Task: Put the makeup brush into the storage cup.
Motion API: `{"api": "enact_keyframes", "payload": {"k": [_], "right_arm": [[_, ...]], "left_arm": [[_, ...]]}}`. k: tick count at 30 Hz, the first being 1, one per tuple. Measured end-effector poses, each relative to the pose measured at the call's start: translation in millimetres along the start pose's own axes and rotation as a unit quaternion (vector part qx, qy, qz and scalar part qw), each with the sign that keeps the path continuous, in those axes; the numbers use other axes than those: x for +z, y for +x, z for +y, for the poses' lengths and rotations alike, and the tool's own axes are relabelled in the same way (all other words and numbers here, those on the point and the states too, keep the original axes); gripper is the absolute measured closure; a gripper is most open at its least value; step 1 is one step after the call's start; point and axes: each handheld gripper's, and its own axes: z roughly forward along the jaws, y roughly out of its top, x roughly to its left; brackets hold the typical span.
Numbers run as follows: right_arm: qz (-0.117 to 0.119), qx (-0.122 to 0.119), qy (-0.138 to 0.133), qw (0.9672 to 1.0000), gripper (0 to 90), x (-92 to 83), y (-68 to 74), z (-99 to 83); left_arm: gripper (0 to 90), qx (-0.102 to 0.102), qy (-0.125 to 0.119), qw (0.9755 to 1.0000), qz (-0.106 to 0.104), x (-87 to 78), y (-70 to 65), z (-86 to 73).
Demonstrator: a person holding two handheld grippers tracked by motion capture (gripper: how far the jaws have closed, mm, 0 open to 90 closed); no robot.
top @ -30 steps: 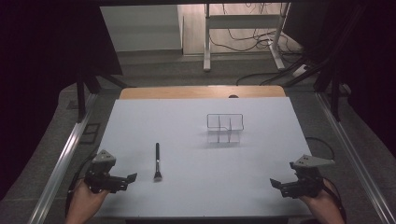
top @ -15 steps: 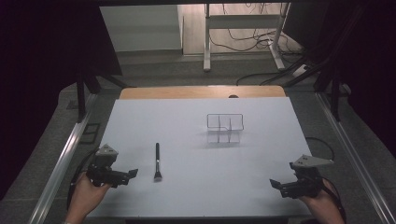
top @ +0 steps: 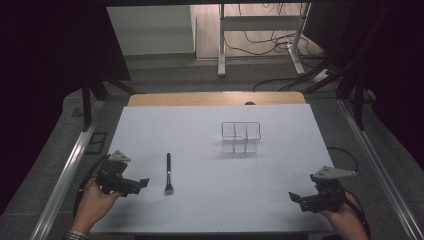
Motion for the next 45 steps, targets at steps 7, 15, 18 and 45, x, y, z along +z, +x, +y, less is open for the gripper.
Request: {"api": "enact_keyframes", "payload": {"k": [7,15,18,45], "right_arm": [[0.000,0.002,0.004,1.0000,0.0,0.8,-0.1,-0.4],[0.001,0.005,0.006,1.0000,0.0,1.0,-0.3,-0.6],[0.001,0.004,0.006,1.0000,0.0,1.1,-0.4,-0.6],[0.002,0.007,0.003,1.0000,0.0,1.3,-0.7,-0.9]], "left_arm": [[0.0,-0.002,0.008,1.0000,-0.003,3.2,2.2,5.7],[0.0,0.007,0.014,0.9998,-0.010,5.6,2.9,15.2],[0.0,0.013,0.018,0.9997,-0.009,7.9,2.2,20.5],[0.0,0.045,0.035,0.9983,-0.007,26.2,-8.5,53.8]]}}
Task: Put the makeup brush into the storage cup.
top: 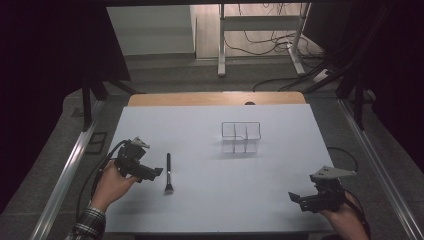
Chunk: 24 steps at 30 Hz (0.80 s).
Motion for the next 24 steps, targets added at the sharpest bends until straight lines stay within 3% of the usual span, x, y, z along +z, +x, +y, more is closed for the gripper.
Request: {"api": "enact_keyframes", "payload": {"k": [24], "right_arm": [[0.000,-0.001,0.003,1.0000,0.0,0.8,0.2,-0.3]], "left_arm": [[0.0,0.017,0.019,0.9997,0.000,23.0,-11.7,30.8]]}}
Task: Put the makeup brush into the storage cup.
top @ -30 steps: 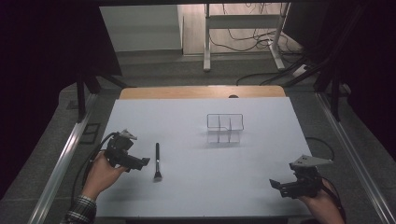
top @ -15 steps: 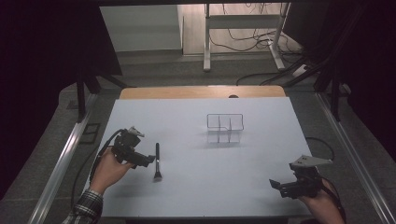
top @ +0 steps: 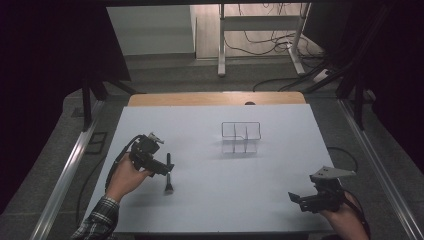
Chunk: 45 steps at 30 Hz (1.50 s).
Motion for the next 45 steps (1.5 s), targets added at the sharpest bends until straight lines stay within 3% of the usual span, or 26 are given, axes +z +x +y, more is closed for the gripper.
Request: {"api": "enact_keyframes", "payload": {"k": [15,23,26,45], "right_arm": [[-0.002,0.001,0.004,1.0000,0.0,0.5,-0.3,-0.3],[-0.002,0.001,0.005,1.0000,0.0,0.5,-0.3,-0.4],[-0.003,0.001,0.005,1.0000,0.0,0.8,-0.3,-0.5],[-0.004,0.001,0.009,1.0000,0.0,1.7,-0.1,-0.8]], "left_arm": [[0.0,0.002,0.018,0.9998,0.004,16.5,-2.9,9.2],[1.0,-0.009,0.023,0.9997,0.001,26.0,-0.5,2.9],[0.4,-0.013,0.024,0.9996,-0.009,29.5,1.0,-0.8],[0.1,-0.010,0.057,0.9983,0.007,58.6,-1.4,-14.6]]}}
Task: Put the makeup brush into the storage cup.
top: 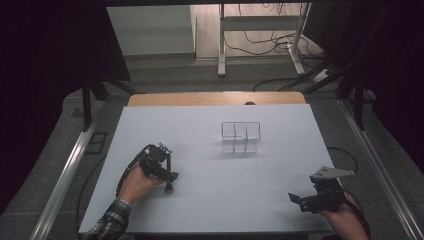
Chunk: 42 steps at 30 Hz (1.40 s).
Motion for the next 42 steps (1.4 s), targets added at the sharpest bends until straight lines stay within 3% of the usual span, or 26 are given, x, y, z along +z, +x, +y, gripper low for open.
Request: {"api": "enact_keyframes", "payload": {"k": [9,14,16,18,20,21,29,34,42], "right_arm": [[0.000,0.000,0.007,1.0000,0.0,0.6,0.3,-0.3],[0.000,-0.002,0.008,1.0000,0.0,1.1,0.2,-0.4],[-0.001,-0.002,0.009,1.0000,0.0,1.4,0.5,-0.5],[-0.001,-0.003,0.010,0.9999,0.0,1.4,0.6,-0.5],[-0.002,-0.003,0.011,0.9999,0.0,1.4,0.6,-0.5],[-0.002,-0.003,0.011,0.9999,0.0,1.4,0.6,-0.5],[-0.002,-0.004,0.012,0.9999,0.0,1.4,0.9,-0.6],[-0.002,-0.005,0.012,0.9999,0.0,1.2,1.2,-0.4],[-0.002,-0.006,0.011,0.9999,0.0,1.0,1.5,-0.2]], "left_arm": [[3.9,-0.008,0.010,0.9999,-0.003,4.3,-1.1,-0.5],[18.0,-0.007,0.010,0.9998,-0.013,-0.7,-2.6,-0.9],[28.0,-0.011,0.010,0.9998,-0.014,-3.8,-2.6,-1.2],[47.6,-0.014,0.013,0.9997,-0.017,-7.7,-1.4,-1.7],[74.2,-0.017,0.015,0.9995,-0.022,-9.3,-0.7,-3.1],[77.2,-0.016,0.013,0.9995,-0.025,-9.4,-0.5,-3.9],[77.7,-0.005,0.004,0.9996,-0.027,-9.7,0.1,-6.0],[77.7,-0.005,-0.004,0.9992,-0.040,-11.0,2.0,-7.9],[77.8,0.006,-0.025,0.9986,-0.046,-21.7,-2.8,-8.7]]}}
